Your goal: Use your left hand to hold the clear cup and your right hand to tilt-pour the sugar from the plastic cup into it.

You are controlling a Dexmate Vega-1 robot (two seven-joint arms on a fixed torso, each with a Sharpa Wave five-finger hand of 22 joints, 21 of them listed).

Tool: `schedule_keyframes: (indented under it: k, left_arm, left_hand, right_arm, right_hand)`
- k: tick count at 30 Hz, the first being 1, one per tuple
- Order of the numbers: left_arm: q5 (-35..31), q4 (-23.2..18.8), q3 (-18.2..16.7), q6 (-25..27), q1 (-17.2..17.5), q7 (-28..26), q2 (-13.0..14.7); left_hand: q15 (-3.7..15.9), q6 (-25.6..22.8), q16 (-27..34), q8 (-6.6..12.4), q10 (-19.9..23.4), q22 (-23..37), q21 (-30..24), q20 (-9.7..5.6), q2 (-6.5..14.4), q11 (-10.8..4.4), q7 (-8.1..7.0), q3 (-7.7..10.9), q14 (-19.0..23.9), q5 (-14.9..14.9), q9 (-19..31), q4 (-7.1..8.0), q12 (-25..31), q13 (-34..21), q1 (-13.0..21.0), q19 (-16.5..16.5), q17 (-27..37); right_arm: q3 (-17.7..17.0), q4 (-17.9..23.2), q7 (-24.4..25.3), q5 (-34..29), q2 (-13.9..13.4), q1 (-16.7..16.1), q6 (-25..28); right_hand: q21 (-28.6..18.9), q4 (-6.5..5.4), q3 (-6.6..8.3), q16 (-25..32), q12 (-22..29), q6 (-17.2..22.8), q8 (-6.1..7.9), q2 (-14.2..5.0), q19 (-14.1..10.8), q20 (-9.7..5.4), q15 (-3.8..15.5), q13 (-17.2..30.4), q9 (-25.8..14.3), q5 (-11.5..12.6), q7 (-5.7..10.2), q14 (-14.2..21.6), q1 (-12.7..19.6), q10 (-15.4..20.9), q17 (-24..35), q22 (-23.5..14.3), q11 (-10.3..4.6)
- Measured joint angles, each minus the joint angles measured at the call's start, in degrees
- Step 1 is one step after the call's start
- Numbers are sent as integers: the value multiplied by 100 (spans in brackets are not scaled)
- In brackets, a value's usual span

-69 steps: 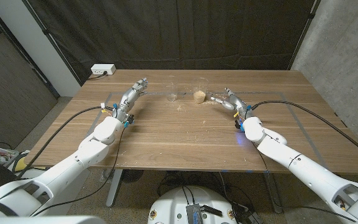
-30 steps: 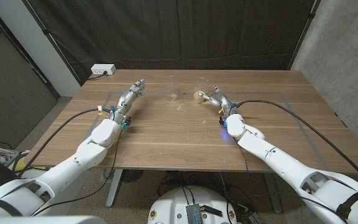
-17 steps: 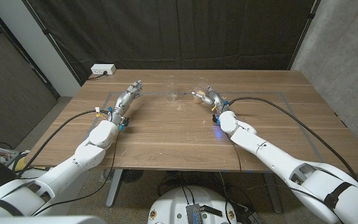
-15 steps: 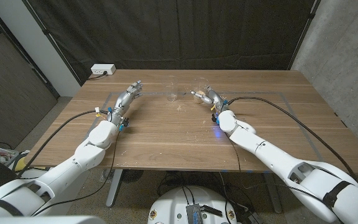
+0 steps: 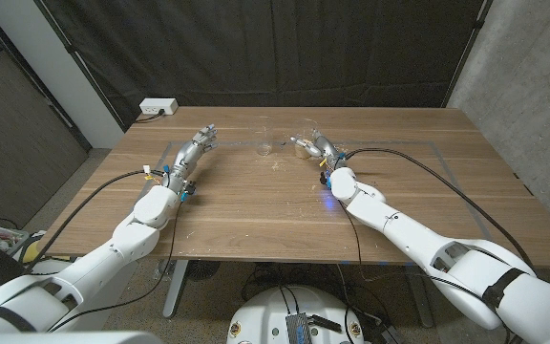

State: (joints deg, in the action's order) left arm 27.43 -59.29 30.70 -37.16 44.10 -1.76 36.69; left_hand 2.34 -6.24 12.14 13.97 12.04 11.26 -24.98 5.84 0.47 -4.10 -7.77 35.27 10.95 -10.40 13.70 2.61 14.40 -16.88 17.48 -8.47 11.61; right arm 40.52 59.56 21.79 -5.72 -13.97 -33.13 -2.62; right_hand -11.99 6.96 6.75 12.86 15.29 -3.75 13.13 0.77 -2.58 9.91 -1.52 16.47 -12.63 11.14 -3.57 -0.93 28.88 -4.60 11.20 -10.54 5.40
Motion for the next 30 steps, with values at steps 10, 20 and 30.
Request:
schedule_keyframes:
  k: [10,20,30]
  left_arm:
    - [31,122,-25,-13,-47,104,-42]
    - [39,251,-33,-19,-123,189,-122]
    - [1,359,-33,-47,-185,219,-209]
  left_hand:
    - [0,0,0,0,0,9,0,0,0,0,0,0,0,0,0,0,0,-3,0,0,0]
    - [0,0,0,0,32,8,0,0,0,32,0,0,0,0,0,0,0,-3,0,0,27]
    - [0,0,0,0,32,8,0,0,0,32,0,-1,0,0,31,-1,0,-2,0,0,27]
  right_arm:
    - [-78,-1014,457,283,459,152,-1079]
    - [-5,-2598,851,609,1112,556,-2297]
    - [238,-3483,1037,946,1347,739,-2704]
  right_hand:
    - [-212,116,274,360,480,106,153,-393,-482,-319,329,417,-191,-55,277,697,394,346,344,-93,-250]
    - [-520,207,412,1153,1334,284,460,-607,-1002,-798,375,1342,-534,-96,498,1359,874,563,1238,-368,-534]
    - [-756,222,425,1950,2118,477,830,-638,-1193,-951,371,2342,-950,-118,689,1463,1305,595,2083,-634,-707]
